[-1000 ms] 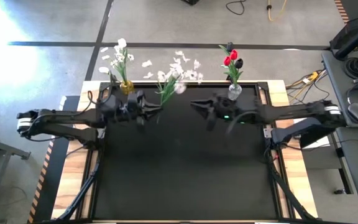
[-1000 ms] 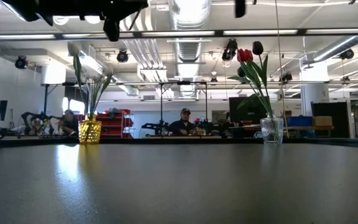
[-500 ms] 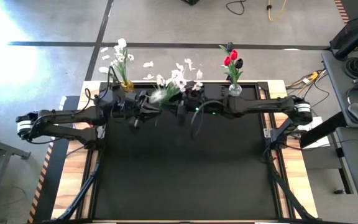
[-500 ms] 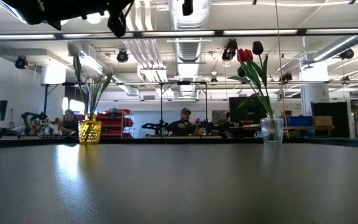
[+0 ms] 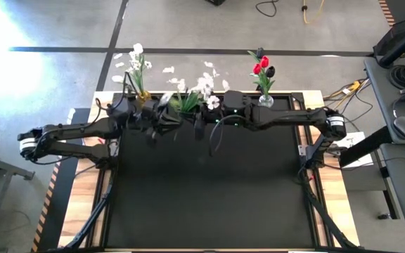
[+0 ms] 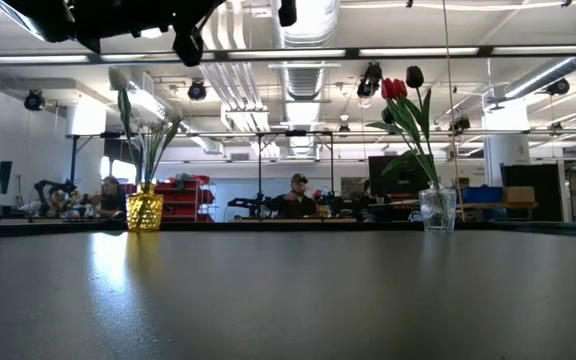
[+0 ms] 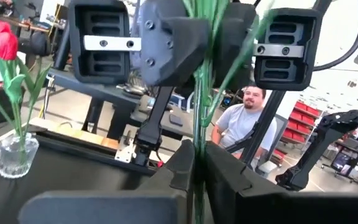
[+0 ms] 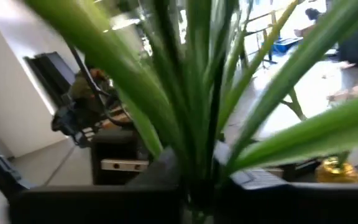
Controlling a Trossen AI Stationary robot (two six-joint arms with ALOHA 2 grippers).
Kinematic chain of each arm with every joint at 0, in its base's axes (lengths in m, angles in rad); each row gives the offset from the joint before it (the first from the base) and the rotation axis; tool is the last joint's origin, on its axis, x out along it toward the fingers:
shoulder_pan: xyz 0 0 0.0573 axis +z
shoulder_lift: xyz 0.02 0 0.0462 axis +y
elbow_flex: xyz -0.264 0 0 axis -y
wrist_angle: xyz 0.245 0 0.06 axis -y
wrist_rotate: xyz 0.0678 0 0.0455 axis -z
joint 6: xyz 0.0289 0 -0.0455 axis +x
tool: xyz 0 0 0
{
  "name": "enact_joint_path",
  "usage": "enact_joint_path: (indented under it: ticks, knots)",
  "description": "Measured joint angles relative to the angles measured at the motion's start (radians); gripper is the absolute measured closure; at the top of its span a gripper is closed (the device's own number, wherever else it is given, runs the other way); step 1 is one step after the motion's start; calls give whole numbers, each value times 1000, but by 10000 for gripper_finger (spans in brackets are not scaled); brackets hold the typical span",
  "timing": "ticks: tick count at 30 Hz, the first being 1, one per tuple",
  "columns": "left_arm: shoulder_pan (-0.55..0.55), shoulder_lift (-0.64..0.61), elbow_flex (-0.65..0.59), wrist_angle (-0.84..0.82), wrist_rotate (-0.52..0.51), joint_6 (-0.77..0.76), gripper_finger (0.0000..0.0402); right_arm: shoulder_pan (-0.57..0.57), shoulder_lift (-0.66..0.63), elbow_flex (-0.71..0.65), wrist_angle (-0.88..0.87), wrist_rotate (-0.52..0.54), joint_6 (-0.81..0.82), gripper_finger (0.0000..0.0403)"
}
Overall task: Sort flowers into vase by color
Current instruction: Put the white flowers into the yellow vase
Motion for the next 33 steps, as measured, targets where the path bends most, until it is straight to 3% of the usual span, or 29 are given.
enact_joint_path:
  ticks: [2, 14, 21, 33]
  knots:
    - [7, 0, 4, -29, 0, -2, 378, -8, -2, 0, -5, 0, -11, 381]
    - [79, 9, 212, -516, 87, 206, 281, -40, -7, 1, -104, -61, -54, 393]
    - [141, 91, 277, -530, 210, 173, 274, -46, -5, 1, -112, -60, -84, 393]
    - [157, 211, 370, -457, 323, 147, 287, -59, -4, 1, -120, -60, -85, 393]
